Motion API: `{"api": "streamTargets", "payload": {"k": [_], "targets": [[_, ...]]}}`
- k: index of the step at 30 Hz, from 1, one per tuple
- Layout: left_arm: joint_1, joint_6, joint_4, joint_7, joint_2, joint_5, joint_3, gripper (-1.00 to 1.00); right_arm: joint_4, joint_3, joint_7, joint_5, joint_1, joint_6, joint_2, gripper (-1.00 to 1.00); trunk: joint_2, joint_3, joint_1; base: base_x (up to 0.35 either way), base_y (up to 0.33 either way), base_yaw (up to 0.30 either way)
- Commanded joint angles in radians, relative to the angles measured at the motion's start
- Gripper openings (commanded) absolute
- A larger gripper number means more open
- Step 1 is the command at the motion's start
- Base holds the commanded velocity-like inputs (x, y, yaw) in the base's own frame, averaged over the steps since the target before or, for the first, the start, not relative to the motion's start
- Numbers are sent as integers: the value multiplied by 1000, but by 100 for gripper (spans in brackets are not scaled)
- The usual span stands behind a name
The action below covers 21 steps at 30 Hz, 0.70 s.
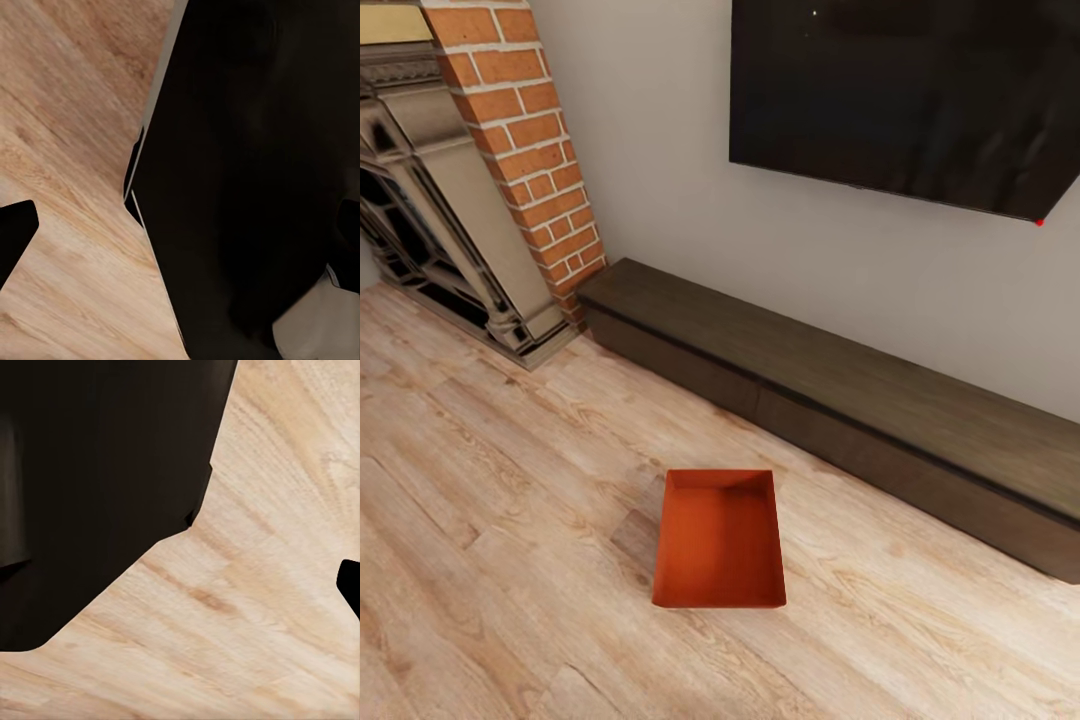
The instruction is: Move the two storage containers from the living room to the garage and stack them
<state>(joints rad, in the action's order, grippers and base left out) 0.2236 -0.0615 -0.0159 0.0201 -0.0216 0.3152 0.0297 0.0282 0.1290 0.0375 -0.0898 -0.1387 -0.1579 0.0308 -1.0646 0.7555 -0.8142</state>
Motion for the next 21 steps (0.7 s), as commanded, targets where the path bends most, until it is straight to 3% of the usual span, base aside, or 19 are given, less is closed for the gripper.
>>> {"api": "streamTargets", "payload": {"k": [1,21], "targets": [[0,-3,1,1,0,2,3,100,3,3,4,-9,-1,-5,0,100,0,1,0,0,0,0],[0,-3,1,1,0,2,2,100,3,6,0,-15,-2,-6,3,100,0,1,0,0,0,0]]}}
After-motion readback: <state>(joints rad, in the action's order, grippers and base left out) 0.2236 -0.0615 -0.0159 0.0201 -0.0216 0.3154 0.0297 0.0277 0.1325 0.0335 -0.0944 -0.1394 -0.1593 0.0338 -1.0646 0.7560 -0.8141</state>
